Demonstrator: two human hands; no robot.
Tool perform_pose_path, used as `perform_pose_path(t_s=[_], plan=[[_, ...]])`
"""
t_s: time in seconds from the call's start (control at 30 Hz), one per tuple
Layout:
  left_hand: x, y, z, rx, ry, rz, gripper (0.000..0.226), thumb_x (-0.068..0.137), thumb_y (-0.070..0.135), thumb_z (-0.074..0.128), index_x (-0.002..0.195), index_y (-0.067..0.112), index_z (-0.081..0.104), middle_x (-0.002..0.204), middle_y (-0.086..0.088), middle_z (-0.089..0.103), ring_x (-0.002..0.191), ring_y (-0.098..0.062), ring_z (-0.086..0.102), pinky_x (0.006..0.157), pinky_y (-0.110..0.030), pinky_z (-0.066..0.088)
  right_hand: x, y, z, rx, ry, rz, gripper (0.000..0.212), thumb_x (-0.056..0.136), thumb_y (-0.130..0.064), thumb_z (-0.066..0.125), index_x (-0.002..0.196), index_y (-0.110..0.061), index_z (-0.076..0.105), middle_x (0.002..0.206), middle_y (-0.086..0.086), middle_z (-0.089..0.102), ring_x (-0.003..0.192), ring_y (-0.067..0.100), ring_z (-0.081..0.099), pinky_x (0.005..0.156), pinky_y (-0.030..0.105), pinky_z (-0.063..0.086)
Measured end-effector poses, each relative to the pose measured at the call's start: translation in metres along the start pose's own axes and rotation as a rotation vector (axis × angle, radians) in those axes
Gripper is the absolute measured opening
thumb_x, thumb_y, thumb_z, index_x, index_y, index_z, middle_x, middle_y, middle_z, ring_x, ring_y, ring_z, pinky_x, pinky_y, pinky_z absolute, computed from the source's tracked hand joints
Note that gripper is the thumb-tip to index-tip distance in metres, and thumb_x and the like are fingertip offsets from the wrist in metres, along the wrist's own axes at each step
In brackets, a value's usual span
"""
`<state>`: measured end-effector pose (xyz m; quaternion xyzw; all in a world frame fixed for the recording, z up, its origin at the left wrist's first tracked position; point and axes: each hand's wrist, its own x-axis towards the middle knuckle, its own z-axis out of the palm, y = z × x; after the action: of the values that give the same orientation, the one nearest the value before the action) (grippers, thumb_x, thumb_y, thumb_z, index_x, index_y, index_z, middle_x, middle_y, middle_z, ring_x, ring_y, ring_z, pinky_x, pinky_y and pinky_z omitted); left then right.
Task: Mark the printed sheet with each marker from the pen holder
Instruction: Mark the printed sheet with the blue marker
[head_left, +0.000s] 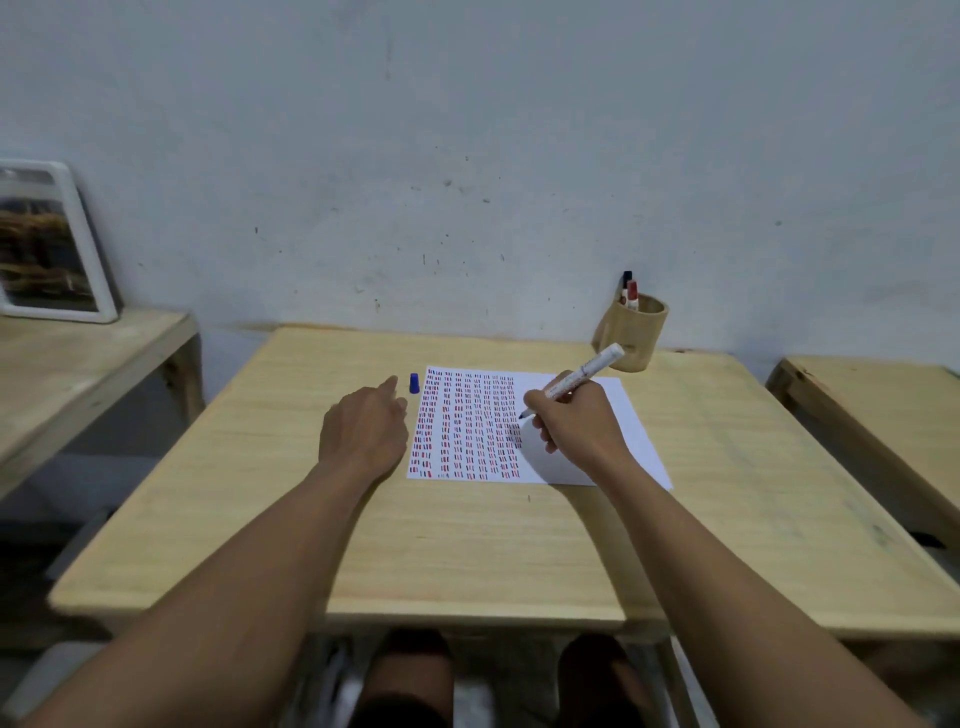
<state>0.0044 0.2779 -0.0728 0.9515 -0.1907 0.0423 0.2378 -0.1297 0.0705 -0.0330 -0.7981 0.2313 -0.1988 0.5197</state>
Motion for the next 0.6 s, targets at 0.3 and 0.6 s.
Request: perform_pose_path(t_s=[0.3,0.6], plan=[[-0.014,-0.008,0.01,0.198,-0.168,0.039,0.054,0.104,0.04,0.019,0.158,0.034,0.021,0.168,-0.006,0.014,0.155,-0.03,0.004,0.122,-0.057,0.001,-0.014,0.027,0.011,-0.176,0.068,0.013,0.03,0.082,-0.029,0.069,0.065,-0.009,0.055,0.068,0.019,0.071,0.056,0.02,0.057,0.055,0.031,0.042],[-0.014,-0.01,0.011,0.21,-0.155,0.048,0.054,0.103,0.041,0.02,0.157,0.034,0.024,0.167,-0.007,0.016,0.155,-0.031,0.006,0.122,-0.058,0.002,-0.014,0.028,0.012,-0.213,0.089,-0.005,0.033,0.082,-0.029,0.067,0.058,-0.011,0.052,0.053,0.003,0.065,0.048,0.014,0.056,0.053,0.028,0.045]])
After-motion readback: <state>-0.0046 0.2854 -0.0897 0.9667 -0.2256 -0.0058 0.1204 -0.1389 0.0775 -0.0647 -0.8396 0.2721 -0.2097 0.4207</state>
